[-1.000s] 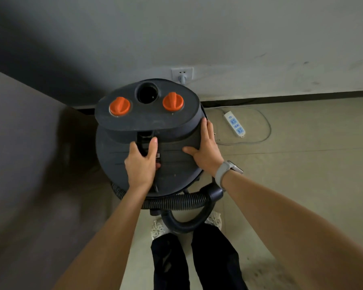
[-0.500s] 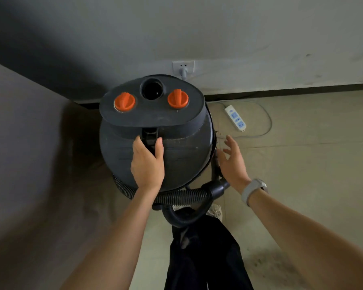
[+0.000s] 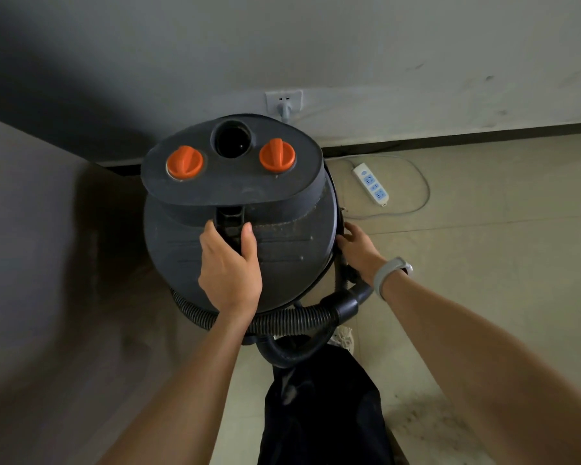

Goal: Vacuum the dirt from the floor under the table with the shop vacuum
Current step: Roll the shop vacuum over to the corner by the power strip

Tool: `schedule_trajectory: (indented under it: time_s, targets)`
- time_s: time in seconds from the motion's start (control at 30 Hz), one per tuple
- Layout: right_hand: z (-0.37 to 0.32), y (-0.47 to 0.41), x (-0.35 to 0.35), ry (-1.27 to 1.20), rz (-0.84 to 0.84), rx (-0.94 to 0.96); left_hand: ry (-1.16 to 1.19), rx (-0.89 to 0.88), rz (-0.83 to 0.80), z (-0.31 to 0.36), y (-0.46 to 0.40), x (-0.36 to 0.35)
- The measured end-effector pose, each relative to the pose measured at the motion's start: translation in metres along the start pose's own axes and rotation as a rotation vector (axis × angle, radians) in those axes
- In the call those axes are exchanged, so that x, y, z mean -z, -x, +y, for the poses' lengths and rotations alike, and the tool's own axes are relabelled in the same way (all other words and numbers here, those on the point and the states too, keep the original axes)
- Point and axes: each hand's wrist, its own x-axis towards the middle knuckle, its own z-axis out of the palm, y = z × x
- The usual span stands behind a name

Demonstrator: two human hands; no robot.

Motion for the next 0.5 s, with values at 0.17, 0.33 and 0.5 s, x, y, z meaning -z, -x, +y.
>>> schedule_trajectory:
  time_s: [0.17,0.33,0.5]
  targets:
    - [0.010,-0.004,0.001,-0.016,0.072,-0.020,-0.024,-0.006,0.016,0.001,0.001,-0.001]
    - [0.015,0.008,0.006,-0.293,0.130,0.003,-0.021,-0.034,0.039,0.001,0.002,-0.001]
    - [0.006,0.017,0.010,-0.375,0.125,0.088,-0.023,-0.036,0.038,0.001,0.002,-0.001]
